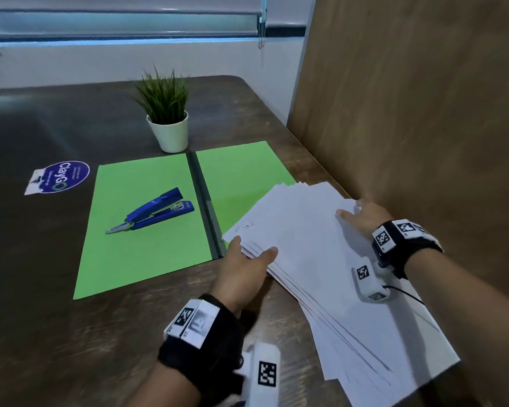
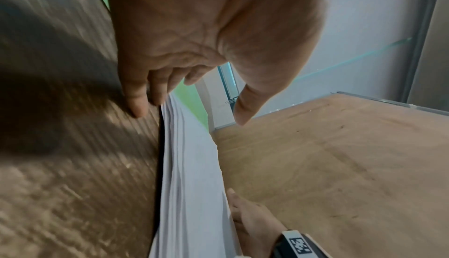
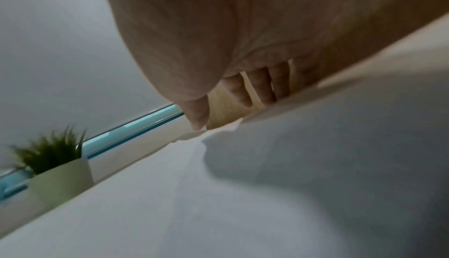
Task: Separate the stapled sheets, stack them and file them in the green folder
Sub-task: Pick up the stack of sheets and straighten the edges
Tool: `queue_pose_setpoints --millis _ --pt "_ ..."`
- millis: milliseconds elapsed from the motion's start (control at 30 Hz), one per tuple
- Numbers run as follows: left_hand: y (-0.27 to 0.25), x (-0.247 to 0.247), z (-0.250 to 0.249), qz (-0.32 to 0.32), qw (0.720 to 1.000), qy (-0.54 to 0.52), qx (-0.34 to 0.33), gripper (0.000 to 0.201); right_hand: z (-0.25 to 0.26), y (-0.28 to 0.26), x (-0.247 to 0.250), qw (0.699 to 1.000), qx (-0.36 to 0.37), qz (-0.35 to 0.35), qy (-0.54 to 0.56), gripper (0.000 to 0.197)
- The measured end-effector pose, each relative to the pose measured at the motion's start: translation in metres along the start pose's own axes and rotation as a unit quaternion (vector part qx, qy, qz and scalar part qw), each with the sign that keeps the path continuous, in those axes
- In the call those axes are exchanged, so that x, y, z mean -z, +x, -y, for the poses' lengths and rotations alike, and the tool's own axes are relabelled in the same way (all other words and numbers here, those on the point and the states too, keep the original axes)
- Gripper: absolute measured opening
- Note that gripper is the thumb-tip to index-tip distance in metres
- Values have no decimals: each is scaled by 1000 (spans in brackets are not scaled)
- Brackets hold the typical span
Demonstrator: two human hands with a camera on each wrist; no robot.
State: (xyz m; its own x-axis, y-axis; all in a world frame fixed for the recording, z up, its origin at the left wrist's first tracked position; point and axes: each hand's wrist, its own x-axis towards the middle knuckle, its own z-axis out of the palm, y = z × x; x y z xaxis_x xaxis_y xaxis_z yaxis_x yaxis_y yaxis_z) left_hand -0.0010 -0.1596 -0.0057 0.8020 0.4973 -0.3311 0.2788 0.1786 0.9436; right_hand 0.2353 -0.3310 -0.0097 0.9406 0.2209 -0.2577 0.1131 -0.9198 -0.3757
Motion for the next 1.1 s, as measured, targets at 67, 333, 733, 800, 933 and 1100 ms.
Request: queue_pose_setpoints --millis 67,333,733,800,933,1100 --pt "6 -3 7 -3 1000 6 3 75 -1 7 -5 1000 -4 1 23 65" --pt "11 -20 20 -13 1000 -9 -22 80 15 9 -10 988 78 30 -130 70" --pt "20 -22 13 -38 971 -226 68 84 52 64 1 994 39 16 -101 125" --pt "17 -25 16 -42 973 -217 62 73 54 64 1 995 34 29 -84 128" --pt "15 -29 17 -55 976 -200 64 63 54 67 6 996 15 73 -43 121" --pt "19 -24 16 -59 978 -186 70 88 45 59 22 995 3 104 -8 72"
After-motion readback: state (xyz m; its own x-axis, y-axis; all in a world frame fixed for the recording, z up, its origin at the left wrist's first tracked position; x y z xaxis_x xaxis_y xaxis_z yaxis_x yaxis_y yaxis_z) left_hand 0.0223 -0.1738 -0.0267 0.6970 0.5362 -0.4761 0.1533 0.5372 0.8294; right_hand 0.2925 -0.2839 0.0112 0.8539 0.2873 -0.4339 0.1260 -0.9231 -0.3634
